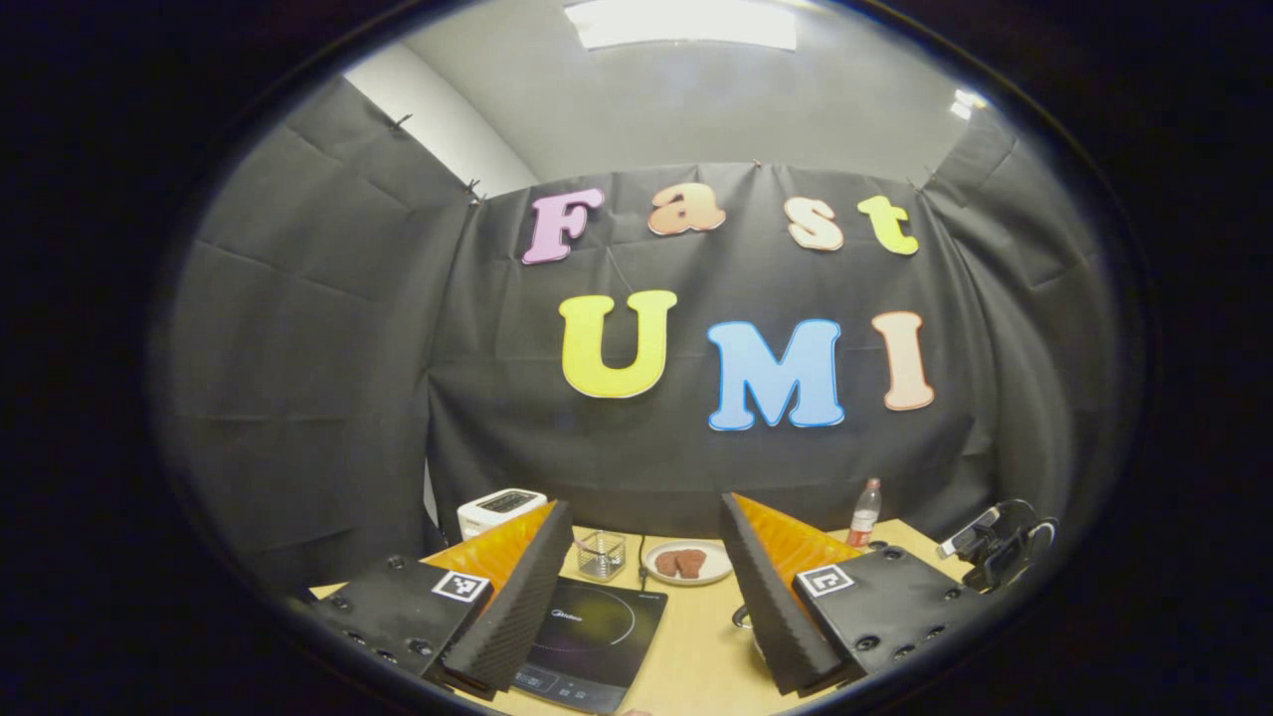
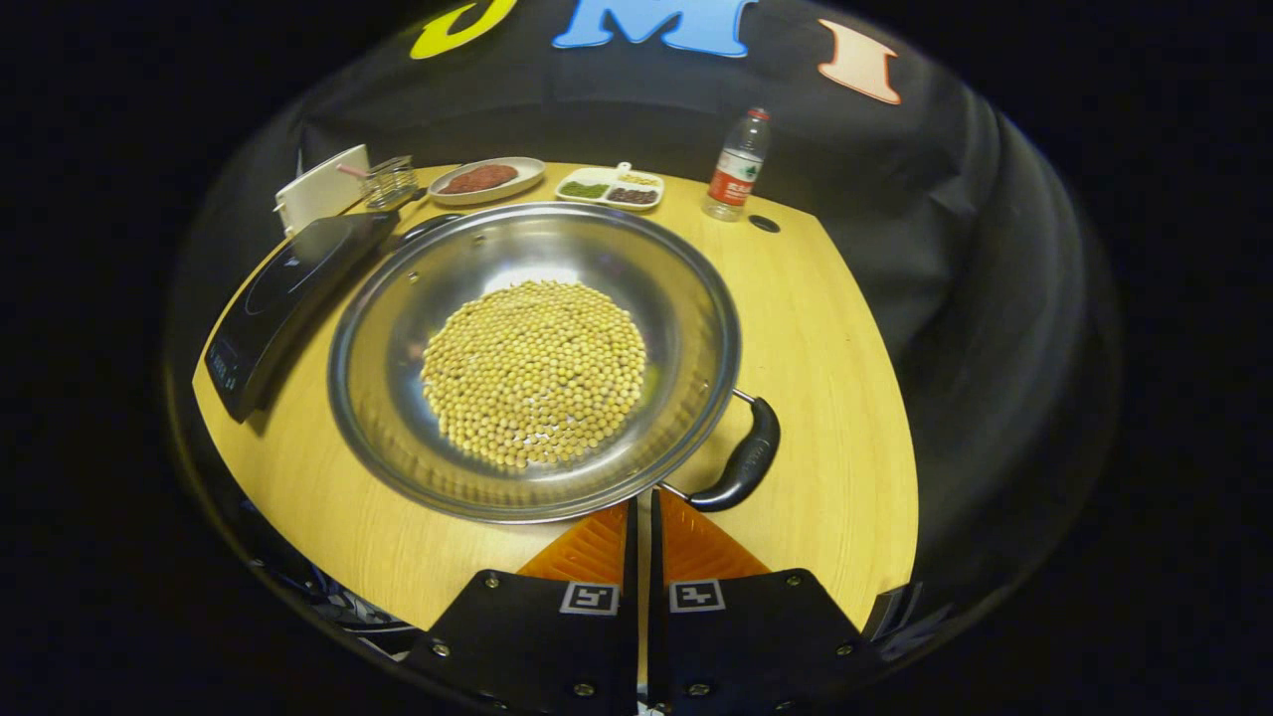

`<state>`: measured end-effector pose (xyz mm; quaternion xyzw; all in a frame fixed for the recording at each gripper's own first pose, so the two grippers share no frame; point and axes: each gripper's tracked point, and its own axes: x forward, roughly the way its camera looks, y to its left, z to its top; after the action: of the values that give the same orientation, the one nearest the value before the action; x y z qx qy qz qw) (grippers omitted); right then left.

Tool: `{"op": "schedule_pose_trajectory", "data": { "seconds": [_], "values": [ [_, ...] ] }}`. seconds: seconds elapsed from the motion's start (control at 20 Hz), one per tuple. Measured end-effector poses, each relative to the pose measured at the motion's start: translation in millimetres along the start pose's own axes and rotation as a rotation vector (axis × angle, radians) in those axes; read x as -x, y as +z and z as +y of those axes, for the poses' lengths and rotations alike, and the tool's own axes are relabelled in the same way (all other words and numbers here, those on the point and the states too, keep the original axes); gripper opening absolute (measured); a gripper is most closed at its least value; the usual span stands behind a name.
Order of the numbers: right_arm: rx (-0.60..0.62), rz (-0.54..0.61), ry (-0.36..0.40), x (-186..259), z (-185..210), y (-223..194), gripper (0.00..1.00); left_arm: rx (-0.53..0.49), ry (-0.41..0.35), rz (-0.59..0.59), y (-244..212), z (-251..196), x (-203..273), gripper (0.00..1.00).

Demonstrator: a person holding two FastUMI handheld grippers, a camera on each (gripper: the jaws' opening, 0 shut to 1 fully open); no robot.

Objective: First push the handle of the pot to place it horizontally, then grasp the pot with both hands and set it on the induction cooktop.

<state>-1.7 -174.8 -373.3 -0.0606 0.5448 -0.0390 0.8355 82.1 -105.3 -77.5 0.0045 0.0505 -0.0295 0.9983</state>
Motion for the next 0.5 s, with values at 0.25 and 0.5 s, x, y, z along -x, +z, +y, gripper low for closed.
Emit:
{"op": "schedule_pose_trajectory", "data": {
  "seconds": [0.25,0.5],
  "values": [
    [-0.058,-0.050,-0.055,-16.0,-34.0,20.0,0.04,-0.012,0.019,0.014,-8.9,-17.2,-9.7,1.00],
    [0.019,-0.148,-0.049,-27.7,-45.3,57.2,0.02,-0.027,0.057,0.048,-26.0,-28.9,-16.9,1.00]
  ]
}}
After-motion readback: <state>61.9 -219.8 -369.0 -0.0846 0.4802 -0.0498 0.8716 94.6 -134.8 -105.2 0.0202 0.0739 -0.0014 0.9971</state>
